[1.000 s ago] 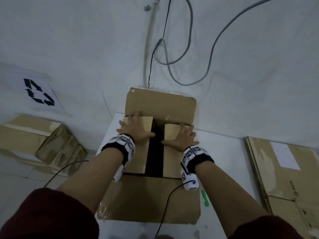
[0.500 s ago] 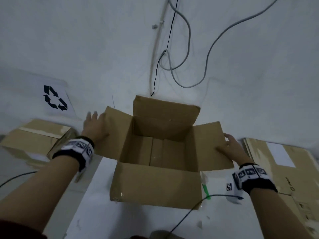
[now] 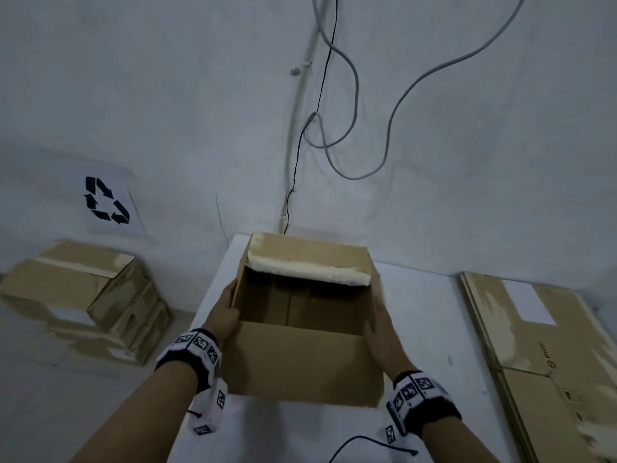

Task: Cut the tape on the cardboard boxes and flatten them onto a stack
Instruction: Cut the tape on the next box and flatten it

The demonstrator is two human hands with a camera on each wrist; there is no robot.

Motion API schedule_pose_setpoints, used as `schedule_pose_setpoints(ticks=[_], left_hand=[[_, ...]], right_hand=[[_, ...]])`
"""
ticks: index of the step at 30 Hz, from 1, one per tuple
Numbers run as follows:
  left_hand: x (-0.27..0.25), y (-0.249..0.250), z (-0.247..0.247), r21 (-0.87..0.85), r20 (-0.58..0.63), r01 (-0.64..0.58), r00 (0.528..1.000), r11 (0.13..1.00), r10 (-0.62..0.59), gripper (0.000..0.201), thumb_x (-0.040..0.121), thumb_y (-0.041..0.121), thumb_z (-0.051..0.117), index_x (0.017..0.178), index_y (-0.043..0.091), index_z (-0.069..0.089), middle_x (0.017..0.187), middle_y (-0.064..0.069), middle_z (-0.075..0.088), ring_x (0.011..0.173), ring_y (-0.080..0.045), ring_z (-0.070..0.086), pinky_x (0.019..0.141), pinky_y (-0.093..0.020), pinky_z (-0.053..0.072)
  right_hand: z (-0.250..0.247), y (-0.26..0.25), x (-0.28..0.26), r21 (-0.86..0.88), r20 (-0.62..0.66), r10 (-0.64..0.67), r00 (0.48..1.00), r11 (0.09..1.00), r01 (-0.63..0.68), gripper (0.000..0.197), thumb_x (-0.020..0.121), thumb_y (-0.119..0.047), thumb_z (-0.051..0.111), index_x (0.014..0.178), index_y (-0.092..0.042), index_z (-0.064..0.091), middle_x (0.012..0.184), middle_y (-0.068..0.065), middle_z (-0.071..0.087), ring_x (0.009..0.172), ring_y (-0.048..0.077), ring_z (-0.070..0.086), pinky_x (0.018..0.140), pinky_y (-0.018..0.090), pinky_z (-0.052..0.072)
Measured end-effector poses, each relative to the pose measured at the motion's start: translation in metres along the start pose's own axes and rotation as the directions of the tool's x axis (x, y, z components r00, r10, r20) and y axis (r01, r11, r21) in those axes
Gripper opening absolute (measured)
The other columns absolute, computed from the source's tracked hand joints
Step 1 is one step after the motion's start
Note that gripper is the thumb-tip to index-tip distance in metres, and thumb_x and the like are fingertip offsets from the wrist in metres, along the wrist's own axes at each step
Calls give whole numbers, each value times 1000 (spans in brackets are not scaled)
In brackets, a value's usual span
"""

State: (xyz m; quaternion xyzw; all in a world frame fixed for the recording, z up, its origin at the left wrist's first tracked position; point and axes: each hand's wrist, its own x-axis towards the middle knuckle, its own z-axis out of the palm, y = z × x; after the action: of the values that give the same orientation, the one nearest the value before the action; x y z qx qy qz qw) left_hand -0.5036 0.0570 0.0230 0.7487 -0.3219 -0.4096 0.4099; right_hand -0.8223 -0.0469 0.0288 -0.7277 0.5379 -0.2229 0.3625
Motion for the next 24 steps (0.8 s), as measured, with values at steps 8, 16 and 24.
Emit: schedule_pose_setpoints(ticks=[8,16,24], left_hand=[[-12,1,-2,-20,5,-35,999,999,35,70,92,-5,37,151,30,24,151,-9,35,133,-28,38,110,-45,32],[-28,-7,-7,-85,-506,-211,851,974,141,39,102,38,38,128,12,52,127,-2,52,120,-22,45,102,-38,33],[-22,-10,7,-535,-175,318,865,783,-470,95,83,80,22,154,17,12,158,-15,18,139,-42,27,109,-56,31]], right_hand=[[-4,-21,-32,-612,302,-57,952,754,239,87,58,-94,48,122,-36,61,130,-12,58,133,10,40,117,52,-11],[-9,-51,-21,-509,153,-242,958,812,287,37,78,-68,61,83,-33,72,77,-17,65,83,6,50,108,33,31],[-38,-128,9,-270,119,-79,990,957,109,45,67,-70,73,88,-30,74,80,-11,71,76,6,65,68,28,54]])
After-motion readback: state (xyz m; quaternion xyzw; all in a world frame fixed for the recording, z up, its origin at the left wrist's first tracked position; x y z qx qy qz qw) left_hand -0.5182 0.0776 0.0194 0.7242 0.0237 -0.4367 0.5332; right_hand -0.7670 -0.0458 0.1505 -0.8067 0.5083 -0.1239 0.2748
